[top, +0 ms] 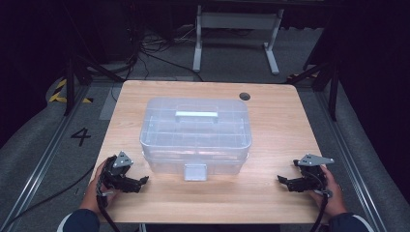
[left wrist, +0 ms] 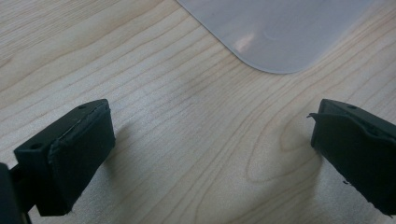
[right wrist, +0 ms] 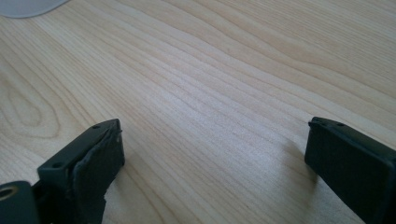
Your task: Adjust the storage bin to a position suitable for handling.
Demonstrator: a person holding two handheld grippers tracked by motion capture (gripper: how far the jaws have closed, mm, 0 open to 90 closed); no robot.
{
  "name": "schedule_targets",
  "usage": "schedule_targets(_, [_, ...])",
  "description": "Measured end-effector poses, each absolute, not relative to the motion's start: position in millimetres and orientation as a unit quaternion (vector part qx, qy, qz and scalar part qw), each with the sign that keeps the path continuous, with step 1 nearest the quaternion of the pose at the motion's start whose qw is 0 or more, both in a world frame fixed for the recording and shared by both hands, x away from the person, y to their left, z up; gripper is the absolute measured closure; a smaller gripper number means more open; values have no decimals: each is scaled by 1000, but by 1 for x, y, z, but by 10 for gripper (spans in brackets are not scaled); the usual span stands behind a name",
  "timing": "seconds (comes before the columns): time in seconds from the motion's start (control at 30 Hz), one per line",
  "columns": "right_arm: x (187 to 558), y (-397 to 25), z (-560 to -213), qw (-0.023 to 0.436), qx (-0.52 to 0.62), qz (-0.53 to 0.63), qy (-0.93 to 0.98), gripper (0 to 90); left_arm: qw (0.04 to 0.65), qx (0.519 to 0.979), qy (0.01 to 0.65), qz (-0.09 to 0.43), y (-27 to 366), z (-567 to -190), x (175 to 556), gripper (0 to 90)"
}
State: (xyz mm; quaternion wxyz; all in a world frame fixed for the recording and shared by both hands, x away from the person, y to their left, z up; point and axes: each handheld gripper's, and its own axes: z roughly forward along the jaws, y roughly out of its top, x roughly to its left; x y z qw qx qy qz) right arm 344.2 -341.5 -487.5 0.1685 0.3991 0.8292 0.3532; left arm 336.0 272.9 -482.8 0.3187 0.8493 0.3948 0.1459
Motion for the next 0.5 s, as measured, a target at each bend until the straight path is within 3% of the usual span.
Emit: schedule_targets(0.5, [347,-344,-488,165,393,353,833,32,315,845,405,152,272,-483,330,4])
